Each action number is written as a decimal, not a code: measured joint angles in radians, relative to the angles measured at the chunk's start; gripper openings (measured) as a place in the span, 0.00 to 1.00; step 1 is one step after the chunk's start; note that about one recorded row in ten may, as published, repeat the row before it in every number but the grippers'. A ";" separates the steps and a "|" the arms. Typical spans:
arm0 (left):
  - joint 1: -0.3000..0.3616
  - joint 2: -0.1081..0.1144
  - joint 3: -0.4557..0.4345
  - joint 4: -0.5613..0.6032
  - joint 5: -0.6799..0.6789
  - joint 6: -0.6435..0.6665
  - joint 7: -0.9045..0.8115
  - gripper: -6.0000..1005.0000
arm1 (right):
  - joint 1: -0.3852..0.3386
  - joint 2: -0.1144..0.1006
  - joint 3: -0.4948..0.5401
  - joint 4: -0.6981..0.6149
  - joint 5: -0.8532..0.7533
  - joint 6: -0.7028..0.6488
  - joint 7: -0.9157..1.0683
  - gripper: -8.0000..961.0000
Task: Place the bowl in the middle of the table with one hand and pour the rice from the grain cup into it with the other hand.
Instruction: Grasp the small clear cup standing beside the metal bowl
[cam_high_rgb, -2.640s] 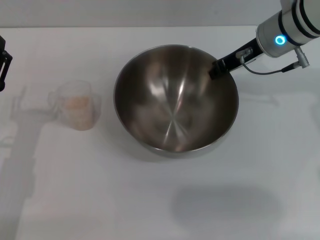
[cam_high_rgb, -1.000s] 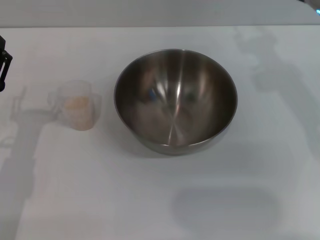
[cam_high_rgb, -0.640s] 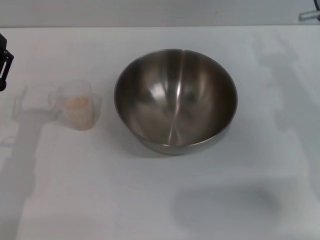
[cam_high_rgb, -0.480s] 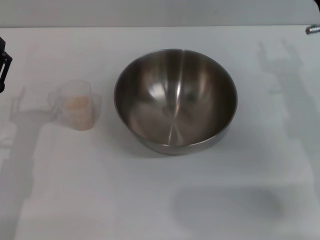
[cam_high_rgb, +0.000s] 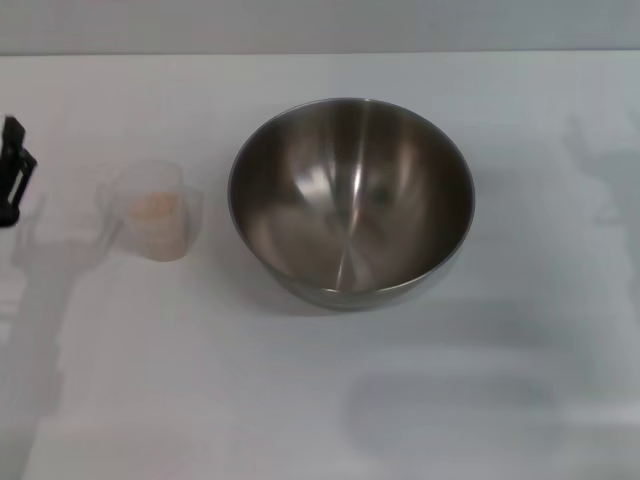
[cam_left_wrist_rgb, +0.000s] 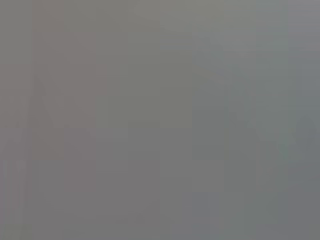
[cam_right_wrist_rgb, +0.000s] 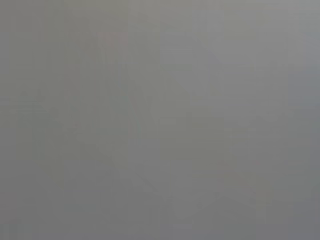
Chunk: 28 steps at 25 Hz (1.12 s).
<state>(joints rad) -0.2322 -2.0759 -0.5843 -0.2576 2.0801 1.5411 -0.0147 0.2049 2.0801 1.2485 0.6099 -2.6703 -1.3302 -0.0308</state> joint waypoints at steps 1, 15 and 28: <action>0.017 -0.001 0.015 -0.011 -0.001 -0.014 0.011 0.86 | 0.000 0.000 0.000 0.000 0.000 0.000 0.000 0.82; 0.105 -0.004 0.077 -0.172 -0.034 -0.244 0.179 0.86 | 0.028 -0.023 0.061 -0.028 -0.005 0.018 0.000 0.85; 0.082 -0.004 0.083 -0.198 -0.094 -0.330 0.214 0.85 | 0.016 -0.025 0.063 -0.026 -0.018 0.007 -0.006 0.85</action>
<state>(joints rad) -0.1506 -2.0800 -0.5015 -0.4556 1.9866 1.2107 0.1993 0.2213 2.0555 1.3115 0.5834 -2.6886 -1.3231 -0.0371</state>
